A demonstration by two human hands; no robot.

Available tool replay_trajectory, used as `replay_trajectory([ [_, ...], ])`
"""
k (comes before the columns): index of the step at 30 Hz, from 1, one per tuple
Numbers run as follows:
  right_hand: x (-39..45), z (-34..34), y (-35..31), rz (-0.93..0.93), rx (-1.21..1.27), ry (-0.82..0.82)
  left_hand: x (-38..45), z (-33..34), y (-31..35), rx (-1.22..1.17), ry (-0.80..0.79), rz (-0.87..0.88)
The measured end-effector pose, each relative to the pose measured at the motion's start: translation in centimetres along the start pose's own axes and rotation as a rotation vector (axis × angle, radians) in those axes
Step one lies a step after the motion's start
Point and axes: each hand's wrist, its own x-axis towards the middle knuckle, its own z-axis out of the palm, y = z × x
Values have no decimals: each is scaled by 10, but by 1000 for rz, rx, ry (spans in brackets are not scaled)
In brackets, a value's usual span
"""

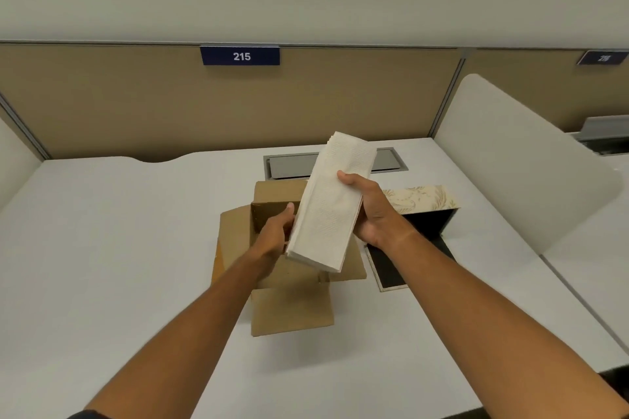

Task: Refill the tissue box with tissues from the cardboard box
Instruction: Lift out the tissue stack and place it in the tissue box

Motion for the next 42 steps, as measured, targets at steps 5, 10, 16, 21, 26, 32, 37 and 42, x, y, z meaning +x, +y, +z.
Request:
replay_trajectory([
  [5, -13, -32, -4, -8, -4, 197, -11, 30, 3, -132, -84, 4],
  [10, -29, -71, -5, -47, 107, 275, -17, 61, 0, -248, -136, 3],
  [16, -48, -121, -13, -16, 169, 296, -20, 116, -5, -88, -136, 6],
  [21, -59, -170, -32, -7, 186, 282, -18, 157, -7, -53, -88, 2],
  [26, -68, -219, -53, 23, 167, 255, -15, 181, -3, -86, -9, 16],
  [32, -73, -259, -63, 133, 79, 241, -5, 205, -10, -175, 126, -48],
  [37, -67, -283, -58, 236, 17, 275, 6, 219, -25, -208, 174, -118],
  [42, -56, -304, -45, 306, -58, 358, 21, 228, -45, -249, 184, -206],
])
